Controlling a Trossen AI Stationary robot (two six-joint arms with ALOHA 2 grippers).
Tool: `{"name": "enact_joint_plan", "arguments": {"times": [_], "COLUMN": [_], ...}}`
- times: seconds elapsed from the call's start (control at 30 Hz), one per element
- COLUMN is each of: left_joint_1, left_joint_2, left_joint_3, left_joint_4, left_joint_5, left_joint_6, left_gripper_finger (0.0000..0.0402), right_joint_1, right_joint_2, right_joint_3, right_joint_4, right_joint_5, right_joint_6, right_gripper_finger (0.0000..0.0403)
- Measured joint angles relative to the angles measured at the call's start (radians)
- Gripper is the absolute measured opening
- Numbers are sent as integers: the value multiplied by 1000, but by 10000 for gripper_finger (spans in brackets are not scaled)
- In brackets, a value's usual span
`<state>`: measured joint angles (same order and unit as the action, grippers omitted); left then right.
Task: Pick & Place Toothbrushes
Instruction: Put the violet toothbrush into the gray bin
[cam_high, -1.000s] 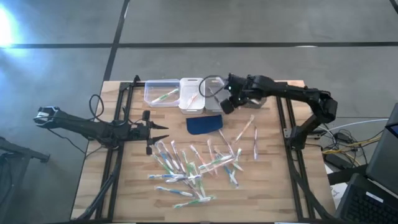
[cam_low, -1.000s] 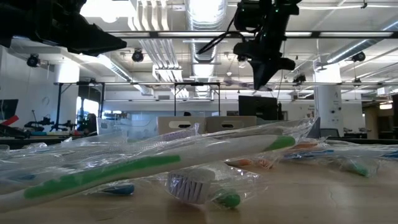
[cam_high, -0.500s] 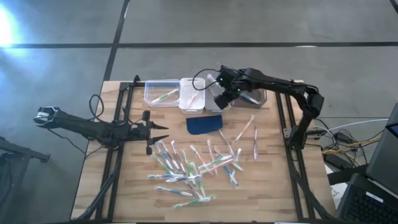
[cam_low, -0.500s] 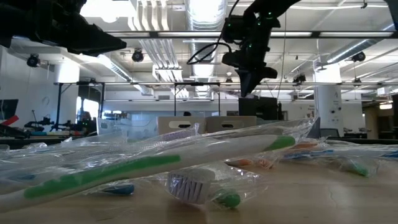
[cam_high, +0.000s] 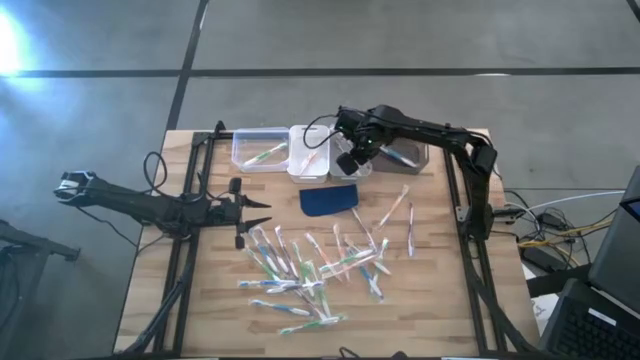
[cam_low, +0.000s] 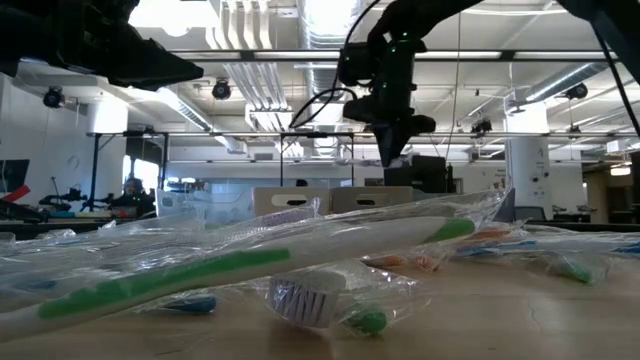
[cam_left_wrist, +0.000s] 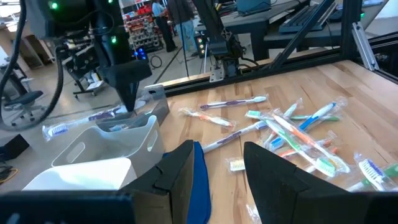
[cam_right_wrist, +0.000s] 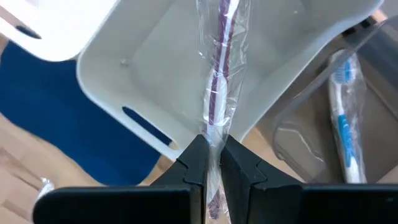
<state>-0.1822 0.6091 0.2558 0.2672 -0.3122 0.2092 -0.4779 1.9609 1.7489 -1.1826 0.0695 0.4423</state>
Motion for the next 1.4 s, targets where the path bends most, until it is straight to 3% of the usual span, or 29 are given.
{"name": "enact_joint_plan", "arguments": {"times": [0.43, 1.4], "left_joint_1": [0, 0], "left_joint_2": [0, 0], "left_joint_3": [0, 0], "left_joint_4": [0, 0], "left_joint_5": [0, 0], "left_joint_6": [0, 0], "left_gripper_finger": [147, 147], "right_joint_1": [-15, -29], "right_joint_2": [128, 151], "right_joint_3": [69, 4], "right_joint_4": [-42, 47], "right_joint_5": [1, 7], "right_joint_6": [-1, 3], "right_gripper_finger": [22, 22]}}
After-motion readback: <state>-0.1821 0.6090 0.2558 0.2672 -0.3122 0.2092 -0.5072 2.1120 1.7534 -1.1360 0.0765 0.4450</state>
